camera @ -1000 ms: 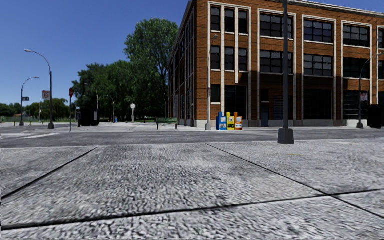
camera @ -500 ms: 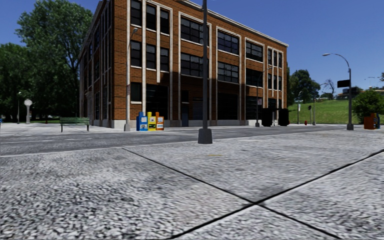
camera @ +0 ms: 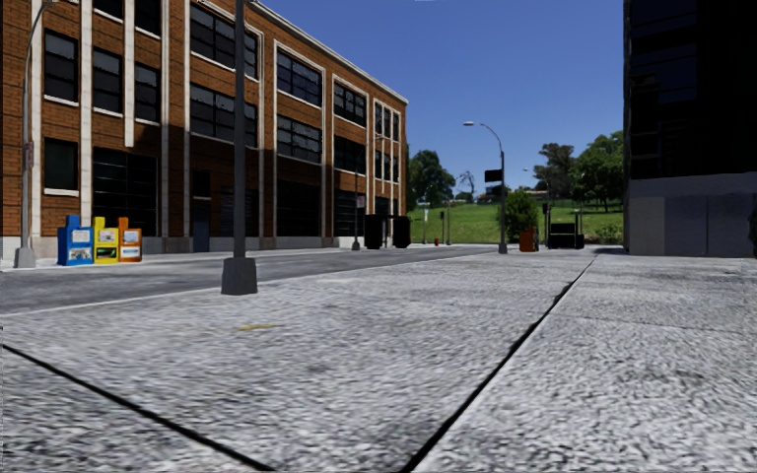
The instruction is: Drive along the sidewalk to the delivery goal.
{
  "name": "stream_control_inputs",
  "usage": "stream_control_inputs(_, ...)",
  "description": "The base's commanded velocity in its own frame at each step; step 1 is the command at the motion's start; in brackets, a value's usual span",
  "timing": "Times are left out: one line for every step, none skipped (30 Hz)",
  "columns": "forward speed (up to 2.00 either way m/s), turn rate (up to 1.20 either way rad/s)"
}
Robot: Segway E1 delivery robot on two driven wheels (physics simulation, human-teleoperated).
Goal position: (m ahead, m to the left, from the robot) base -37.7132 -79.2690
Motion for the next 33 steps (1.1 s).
stream_control_inputs(2.0, -0.8)
stream_control_inputs(2.0, -0.8)
stream_control_inputs(2.0, -0.79)
stream_control_inputs(2.0, -0.78)
stream_control_inputs(2.0, -0.77)
stream_control_inputs(2.0, -0.58)
stream_control_inputs(2.0, -0.58)
stream_control_inputs(2.0, -0.38)
stream_control_inputs(2.0, -0.28)
stream_control_inputs(2.0, -0.25)
stream_control_inputs(2.0, -0.25)
stream_control_inputs(2.0, -0.25)
stream_control_inputs(2.0, -0.24)
stream_control_inputs(2.0, -0.23)
stream_control_inputs(2.0, -0.22)
stream_control_inputs(2.0, -0.22)
stream_control_inputs(2.0, -0.21)
stream_control_inputs(2.0, -0.21)
stream_control_inputs(2.0, -0.21)
stream_control_inputs(2.0, -0.21)
stream_control_inputs(2.0, -0.21)
stream_control_inputs(2.0, -0.21)
stream_control_inputs(2.0, -0.21)
stream_control_inputs(2.0, -0.2)
stream_control_inputs(2.0, -0.2)
stream_control_inputs(2.0, -0.2)
stream_control_inputs(2.0, -0.2)
stream_control_inputs(2.0, -0.2)
stream_control_inputs(2.0, -0.2)
stream_control_inputs(2.0, -0.2)
stream_control_inputs(2.0, -0.2)
stream_control_inputs(2.0, -0.2)
stream_control_inputs(2.0, -0.2)
